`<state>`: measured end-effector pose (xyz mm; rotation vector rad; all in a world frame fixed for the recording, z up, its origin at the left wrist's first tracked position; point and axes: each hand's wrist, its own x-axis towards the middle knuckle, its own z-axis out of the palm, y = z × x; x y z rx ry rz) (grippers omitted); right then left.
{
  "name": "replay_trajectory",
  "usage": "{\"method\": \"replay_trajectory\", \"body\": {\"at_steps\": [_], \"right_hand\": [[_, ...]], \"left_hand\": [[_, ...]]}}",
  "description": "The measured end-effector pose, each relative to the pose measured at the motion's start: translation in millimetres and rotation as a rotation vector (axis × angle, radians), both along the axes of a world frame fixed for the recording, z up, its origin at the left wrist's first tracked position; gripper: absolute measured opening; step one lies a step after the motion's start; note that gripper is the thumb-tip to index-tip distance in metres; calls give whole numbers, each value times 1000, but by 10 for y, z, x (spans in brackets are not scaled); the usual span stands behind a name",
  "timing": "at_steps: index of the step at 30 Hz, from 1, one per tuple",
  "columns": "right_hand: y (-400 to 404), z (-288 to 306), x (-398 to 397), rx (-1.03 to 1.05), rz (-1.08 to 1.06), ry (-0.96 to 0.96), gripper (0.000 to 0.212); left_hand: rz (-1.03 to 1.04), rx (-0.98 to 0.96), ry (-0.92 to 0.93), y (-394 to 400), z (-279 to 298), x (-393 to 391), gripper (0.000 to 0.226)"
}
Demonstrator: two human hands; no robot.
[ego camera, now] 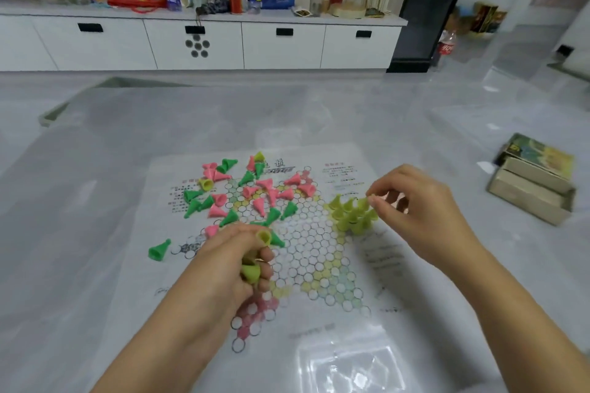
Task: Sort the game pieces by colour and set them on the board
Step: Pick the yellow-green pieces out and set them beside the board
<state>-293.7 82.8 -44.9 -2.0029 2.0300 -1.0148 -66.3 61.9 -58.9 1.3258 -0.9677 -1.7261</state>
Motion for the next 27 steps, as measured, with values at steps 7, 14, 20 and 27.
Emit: {"method": "replay_trajectory", "body": {"at_steps": [7, 14, 20, 27], "right_hand": [[-39, -171, 55, 172, 122, 215, 9], [-63, -232, 65, 214, 114, 266, 10], [-72, -263, 67, 195, 113, 267, 9], [-71, -272, 64, 208, 122, 258, 8]], "left_hand": [[-40, -47, 19, 56, 21, 24, 17], [-9, -90, -3, 37, 37, 37, 7], [-5, -87, 23, 34, 36, 34, 8], [-3, -88, 37, 23, 33, 62, 9]]}}
